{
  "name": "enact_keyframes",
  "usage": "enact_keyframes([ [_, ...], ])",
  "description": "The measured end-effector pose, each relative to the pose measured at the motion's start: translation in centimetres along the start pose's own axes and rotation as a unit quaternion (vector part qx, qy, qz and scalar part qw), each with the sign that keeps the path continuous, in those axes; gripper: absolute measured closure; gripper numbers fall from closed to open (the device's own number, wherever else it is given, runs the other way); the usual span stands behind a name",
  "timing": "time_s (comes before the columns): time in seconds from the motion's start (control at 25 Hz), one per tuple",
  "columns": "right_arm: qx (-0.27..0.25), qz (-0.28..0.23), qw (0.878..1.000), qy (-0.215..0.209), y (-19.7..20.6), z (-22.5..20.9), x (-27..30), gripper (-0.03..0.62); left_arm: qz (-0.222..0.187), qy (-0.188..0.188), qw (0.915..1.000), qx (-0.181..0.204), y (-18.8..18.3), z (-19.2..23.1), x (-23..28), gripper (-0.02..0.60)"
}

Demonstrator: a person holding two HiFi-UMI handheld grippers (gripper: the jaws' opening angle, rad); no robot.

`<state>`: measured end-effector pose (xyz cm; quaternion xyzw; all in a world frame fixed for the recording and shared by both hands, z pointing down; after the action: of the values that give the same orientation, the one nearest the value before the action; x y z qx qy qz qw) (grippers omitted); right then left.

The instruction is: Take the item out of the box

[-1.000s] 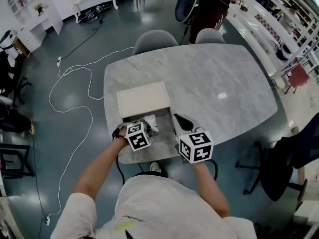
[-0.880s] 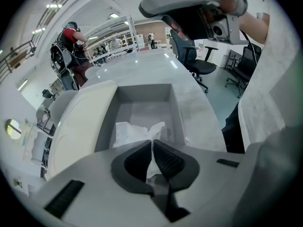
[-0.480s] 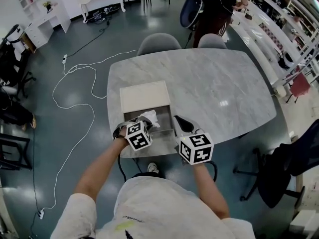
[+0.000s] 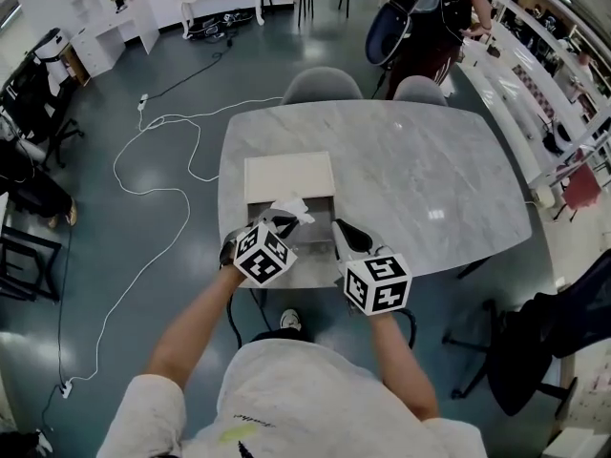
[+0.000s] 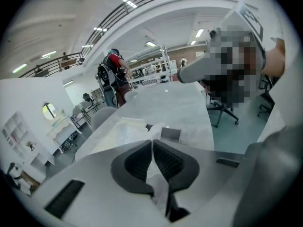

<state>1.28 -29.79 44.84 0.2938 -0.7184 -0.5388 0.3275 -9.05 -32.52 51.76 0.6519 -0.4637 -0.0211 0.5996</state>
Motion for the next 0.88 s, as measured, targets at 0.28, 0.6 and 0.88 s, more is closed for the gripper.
enact_keyframes([
  [0.28, -0.01, -0.013, 1.0, -0.02, -1.0, 1.5, -1.3, 0.589, -0.062, -0.076, 0.9924, -0.073, -2.6, 0.4, -3.8, 0.561],
  [0.6, -0.012, -0.03, 0.999, -0.041, -1.6, 3.4, -2.6, 0.589, -0.13, -0.164, 0.9613, -0.179, -3.9, 0.3, -8.5, 0.561],
  [0.88, -0.012, -0.035, 0.998, -0.052, -1.5, 4.4, -3.8, 0.589, -0.153, -0.21, 0.9398, -0.222, -3.8, -0.7, -11.8, 0.561],
])
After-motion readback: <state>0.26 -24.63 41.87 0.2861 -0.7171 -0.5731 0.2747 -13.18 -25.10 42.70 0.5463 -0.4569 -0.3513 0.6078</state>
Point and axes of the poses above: the fingertips, and each gripper's own axes: x forward along the fingers, z to its left, y out of its underside, the point moved 3 cm from there along -x, backward along the fingers, and after that the axes turned 11 degrees about -z, right-handed, at the moved point
